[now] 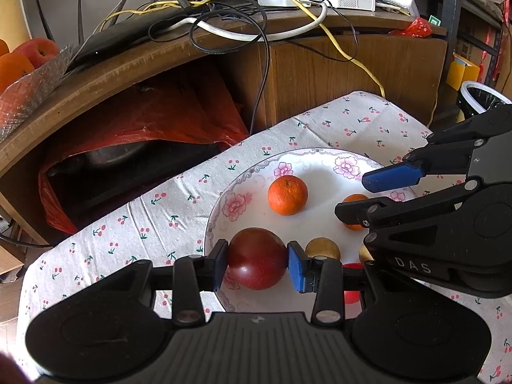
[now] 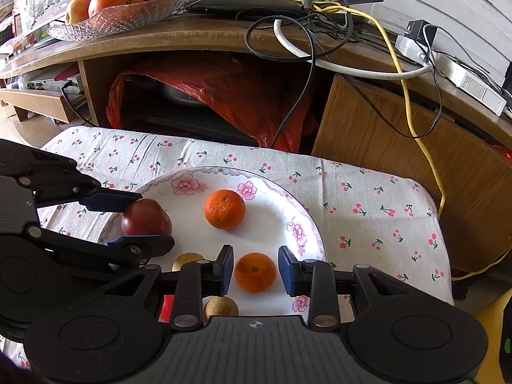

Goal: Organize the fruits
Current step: 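Lower both fruits into the bowl and open both tools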

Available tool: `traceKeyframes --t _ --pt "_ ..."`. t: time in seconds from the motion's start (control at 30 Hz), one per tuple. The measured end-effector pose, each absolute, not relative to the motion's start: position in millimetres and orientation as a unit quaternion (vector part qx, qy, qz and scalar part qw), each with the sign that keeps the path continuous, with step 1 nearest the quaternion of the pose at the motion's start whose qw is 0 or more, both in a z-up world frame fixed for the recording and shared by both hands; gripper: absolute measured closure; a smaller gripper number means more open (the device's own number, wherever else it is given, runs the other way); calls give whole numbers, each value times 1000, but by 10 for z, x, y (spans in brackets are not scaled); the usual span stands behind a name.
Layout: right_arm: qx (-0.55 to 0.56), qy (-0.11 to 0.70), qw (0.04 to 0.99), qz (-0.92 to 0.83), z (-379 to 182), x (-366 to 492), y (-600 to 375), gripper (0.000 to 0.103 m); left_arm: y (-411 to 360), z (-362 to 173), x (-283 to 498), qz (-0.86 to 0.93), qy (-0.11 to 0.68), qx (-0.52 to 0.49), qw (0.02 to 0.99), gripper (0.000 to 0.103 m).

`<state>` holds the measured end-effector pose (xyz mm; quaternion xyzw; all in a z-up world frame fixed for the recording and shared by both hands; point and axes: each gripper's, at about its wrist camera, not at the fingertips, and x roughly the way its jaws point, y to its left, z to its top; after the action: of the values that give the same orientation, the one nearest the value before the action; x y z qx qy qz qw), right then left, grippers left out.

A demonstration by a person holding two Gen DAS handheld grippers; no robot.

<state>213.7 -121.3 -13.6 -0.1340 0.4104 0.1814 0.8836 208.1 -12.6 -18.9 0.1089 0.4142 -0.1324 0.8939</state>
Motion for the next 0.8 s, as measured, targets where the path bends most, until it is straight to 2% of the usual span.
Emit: traceKeyframes --t 0.5,0.67,0.8 --pt "-129 403 888 178 -74 2100 -1245 73 -118 -127 2044 -135 405 106 898 54" --pt "-129 403 889 176 -62 2082 -1252 72 -136 -113 2039 -138 398 107 900 49" --pt "-127 405 889 174 -66 2093 -1278 72 -141 -117 2038 -136 397 109 901 49"
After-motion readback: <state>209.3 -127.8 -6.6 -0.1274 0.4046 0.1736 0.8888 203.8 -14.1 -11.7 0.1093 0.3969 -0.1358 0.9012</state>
